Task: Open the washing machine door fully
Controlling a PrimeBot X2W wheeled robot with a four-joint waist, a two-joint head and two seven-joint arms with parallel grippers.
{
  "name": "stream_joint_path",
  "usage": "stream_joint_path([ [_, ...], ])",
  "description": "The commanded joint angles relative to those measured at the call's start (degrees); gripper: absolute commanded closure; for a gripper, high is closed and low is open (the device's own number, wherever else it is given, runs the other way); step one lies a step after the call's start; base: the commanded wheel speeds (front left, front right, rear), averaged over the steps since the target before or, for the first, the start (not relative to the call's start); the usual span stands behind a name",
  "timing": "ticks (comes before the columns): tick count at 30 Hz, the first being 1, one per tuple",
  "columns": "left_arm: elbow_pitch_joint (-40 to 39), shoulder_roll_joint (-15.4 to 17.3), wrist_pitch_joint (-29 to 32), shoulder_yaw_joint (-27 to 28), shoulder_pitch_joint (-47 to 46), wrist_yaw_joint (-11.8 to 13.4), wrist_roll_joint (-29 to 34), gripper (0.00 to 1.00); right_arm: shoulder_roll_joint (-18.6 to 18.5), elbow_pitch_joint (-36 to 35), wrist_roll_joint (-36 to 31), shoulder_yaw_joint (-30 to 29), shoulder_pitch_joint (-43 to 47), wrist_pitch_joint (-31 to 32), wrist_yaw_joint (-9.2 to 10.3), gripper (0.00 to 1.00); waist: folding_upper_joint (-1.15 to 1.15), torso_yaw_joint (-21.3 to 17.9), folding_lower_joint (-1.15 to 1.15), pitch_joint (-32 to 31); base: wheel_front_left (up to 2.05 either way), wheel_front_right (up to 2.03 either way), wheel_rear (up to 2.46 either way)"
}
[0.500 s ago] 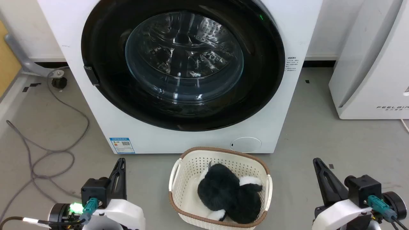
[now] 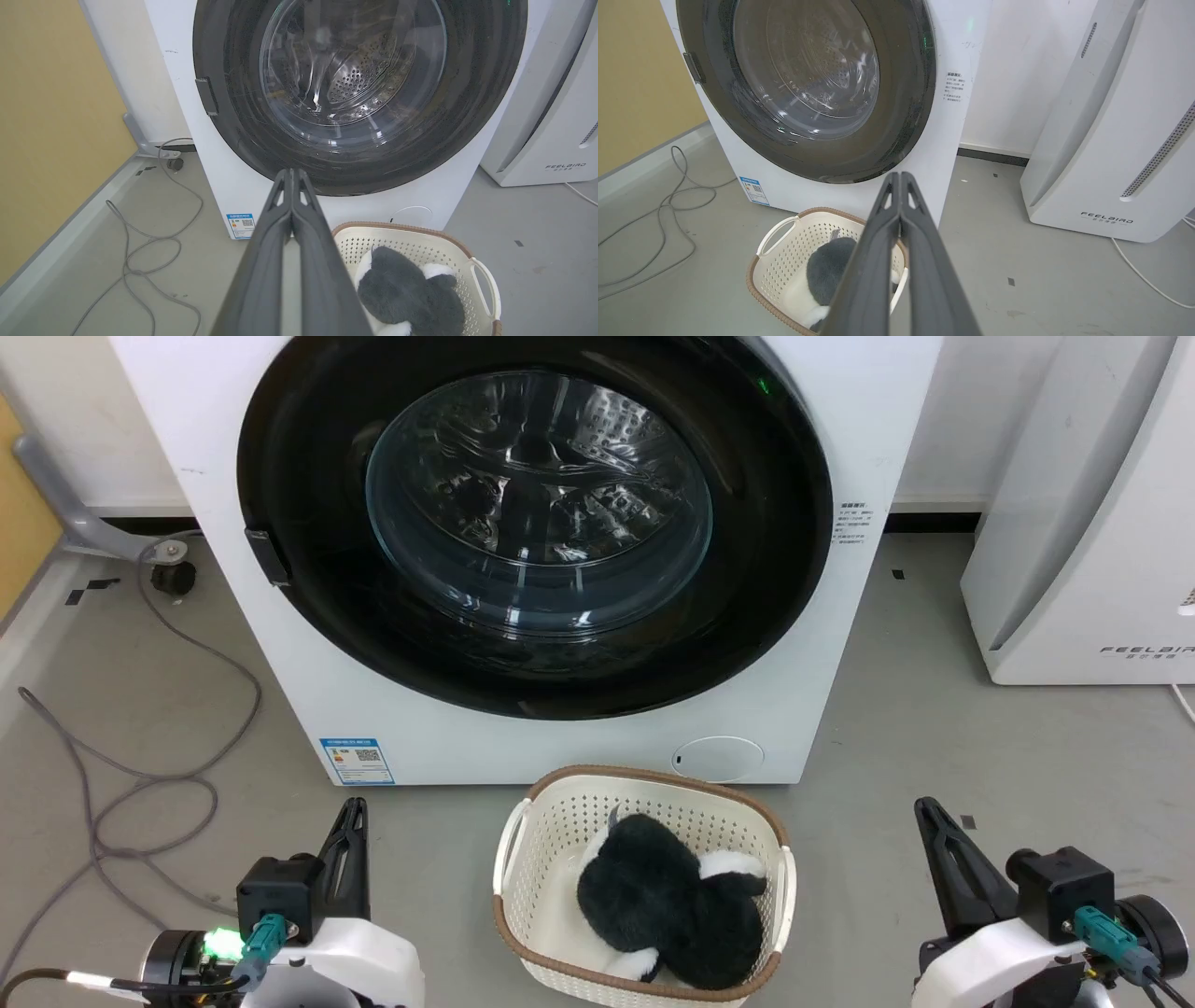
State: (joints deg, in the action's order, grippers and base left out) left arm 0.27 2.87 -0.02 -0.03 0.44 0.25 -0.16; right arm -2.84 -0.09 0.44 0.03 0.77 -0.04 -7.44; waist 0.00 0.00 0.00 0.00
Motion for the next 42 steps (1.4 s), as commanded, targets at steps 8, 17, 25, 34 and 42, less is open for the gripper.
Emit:
stream_joint_path([
  [8,-0.27,0.0,0.02,0.03,-0.44,-0.25,0.16,1.0,-0.04,0.09,-0.44,-0.03,-0.77,0.04,-0.05,1.0,0.0,0.0,0.0,0.0,0.0,0.0,0.0],
  [17,0.06,0.0,-0.02,-0.02,0.0,0.11,0.0,0.0,0.0,-0.01,0.05,0.02,0.04,-0.02,0.0,0.0,0.0,0.0,0.0,0.0,0.0,0.0,0.0],
  [25,0.11,0.0,-0.98,-0.46,-0.15,0.9,-0.16,0.0,0.0,-0.48,1.94,-0.64,-0.03,-0.98,0.0,0.0,0.0,-0.02,0.0,0.15,0.0,0.0,0.0],
  [34,-0.24,0.0,-2.05,-0.93,-0.35,1.75,-0.27,0.0,0.0,-1.46,5.1,-1.27,-0.17,-2.05,-0.01,0.0,0.0,-0.02,0.0,0.38,0.0,0.0,0.0],
  [42,-0.45,0.0,-3.01,-1.32,-0.51,2.55,-0.37,0.0,-0.01,-2.27,7.58,-1.41,-0.26,-3.01,-0.01,0.0,0.0,0.02,0.0,0.6,0.0,0.0,0.0],
])
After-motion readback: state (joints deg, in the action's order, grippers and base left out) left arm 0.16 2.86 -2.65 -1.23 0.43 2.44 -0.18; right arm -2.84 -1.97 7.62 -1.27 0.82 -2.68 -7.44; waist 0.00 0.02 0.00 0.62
